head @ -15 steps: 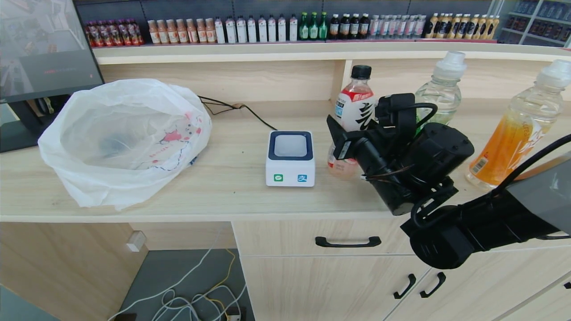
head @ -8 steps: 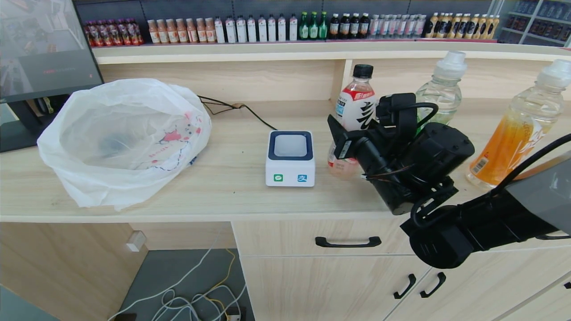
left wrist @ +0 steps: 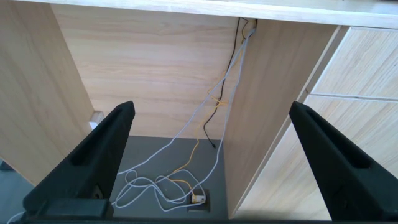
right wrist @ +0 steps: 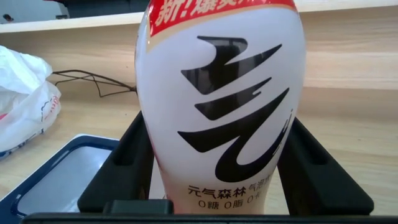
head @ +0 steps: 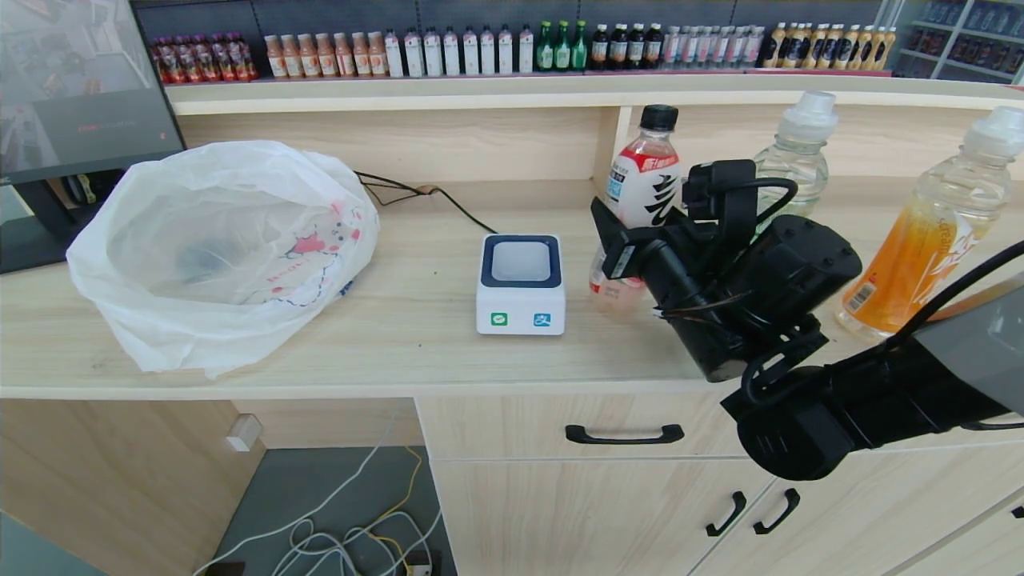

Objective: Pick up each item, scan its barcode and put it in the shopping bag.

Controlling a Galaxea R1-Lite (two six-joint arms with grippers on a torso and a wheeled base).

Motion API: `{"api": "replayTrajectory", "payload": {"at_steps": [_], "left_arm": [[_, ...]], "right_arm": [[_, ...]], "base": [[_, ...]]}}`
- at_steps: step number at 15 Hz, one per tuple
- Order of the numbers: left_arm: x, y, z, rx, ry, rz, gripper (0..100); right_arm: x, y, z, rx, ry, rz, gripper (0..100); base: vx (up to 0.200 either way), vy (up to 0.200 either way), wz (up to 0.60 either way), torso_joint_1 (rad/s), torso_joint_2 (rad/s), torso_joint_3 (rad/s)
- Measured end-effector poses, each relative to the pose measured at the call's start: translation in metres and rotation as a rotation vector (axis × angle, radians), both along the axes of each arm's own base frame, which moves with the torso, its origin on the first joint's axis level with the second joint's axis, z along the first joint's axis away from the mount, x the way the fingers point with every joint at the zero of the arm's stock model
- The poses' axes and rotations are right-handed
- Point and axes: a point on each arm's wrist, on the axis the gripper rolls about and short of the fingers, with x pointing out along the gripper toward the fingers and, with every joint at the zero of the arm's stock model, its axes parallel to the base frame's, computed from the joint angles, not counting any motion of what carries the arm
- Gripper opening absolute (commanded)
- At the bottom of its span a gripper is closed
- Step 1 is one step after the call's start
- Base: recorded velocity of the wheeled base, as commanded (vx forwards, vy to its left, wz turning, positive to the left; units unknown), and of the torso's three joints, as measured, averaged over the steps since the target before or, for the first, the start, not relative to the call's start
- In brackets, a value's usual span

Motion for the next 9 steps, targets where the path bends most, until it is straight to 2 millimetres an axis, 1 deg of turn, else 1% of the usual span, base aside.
{"api": "replayTrajectory", "payload": {"at_steps": [5, 7, 9], "left_arm": [[0.0, 0.0, 0.0, 0.0, 0.0, 0.0, 100], [0.0, 0.0, 0.0, 0.0, 0.0, 0.0, 100], [0.0, 0.0, 0.0, 0.0, 0.0, 0.0, 100]], "right_arm": [[-0.008, -0.005, 0.016, 0.022, -0.04, 0.006, 0], [-0.019, -0.004, 0.027, 0.036, -0.062, 0.027, 0], [-0.033, -0.004, 0.034, 0.04, -0.069, 0.052, 0]], "base": [[0.0, 0.0, 0.0, 0.0, 0.0, 0.0], [0.0, 0.0, 0.0, 0.0, 0.0, 0.0], [0.0, 0.0, 0.0, 0.0, 0.0, 0.0]]}}
